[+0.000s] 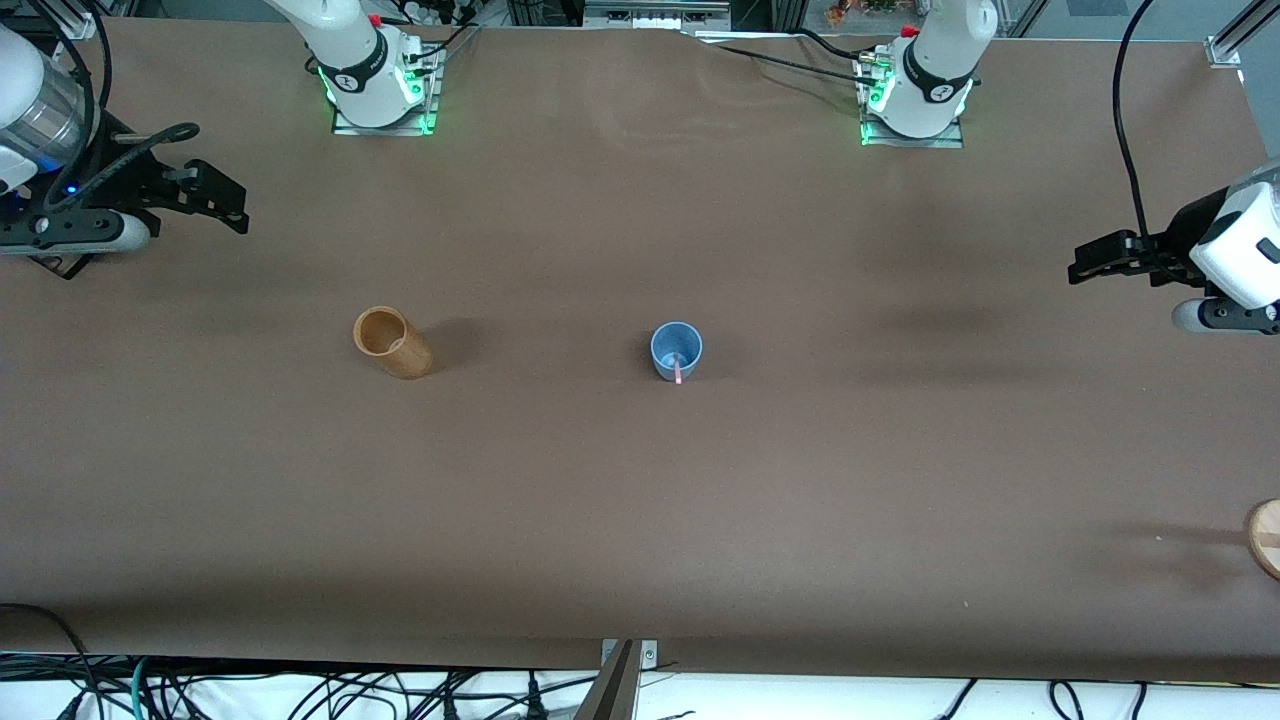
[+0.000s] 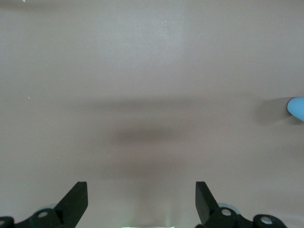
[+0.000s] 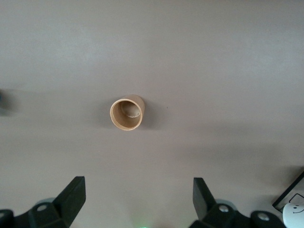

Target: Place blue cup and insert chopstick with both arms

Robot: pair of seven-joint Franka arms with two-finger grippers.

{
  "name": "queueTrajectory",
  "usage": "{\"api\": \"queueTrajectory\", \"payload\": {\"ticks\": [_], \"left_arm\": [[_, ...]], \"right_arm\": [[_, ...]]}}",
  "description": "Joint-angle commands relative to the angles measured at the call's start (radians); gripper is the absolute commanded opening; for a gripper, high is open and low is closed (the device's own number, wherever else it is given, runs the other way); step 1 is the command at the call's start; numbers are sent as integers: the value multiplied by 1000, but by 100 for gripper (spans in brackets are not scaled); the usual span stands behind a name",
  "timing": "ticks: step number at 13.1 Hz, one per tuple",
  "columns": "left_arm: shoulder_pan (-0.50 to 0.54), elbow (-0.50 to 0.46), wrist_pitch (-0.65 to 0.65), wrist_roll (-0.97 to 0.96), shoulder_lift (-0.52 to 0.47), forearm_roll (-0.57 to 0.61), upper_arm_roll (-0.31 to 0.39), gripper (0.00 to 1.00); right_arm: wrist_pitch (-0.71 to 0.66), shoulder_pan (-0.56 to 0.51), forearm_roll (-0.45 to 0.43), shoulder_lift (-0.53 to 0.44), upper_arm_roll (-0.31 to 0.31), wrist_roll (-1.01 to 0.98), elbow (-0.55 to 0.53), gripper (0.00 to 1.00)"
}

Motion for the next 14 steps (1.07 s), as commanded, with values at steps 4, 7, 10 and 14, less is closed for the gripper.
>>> {"api": "queueTrajectory", "payload": {"ticks": [4, 7, 10, 14], "left_arm": [[-4, 2, 2, 14, -2, 19, -3, 100], [-5, 2, 2, 13, -2, 17, -3, 100], [-5, 2, 2, 14, -2, 16, -3, 100], [-5, 2, 2, 14, -2, 17, -3, 100]], "right_arm": [[-2, 3, -97, -11, 20, 19, 13, 100], [7, 39, -112, 35, 20, 25, 13, 100], [-1, 33, -86, 40, 16, 25, 13, 100], [-1, 38, -59, 38, 17, 103, 15, 100]]}}
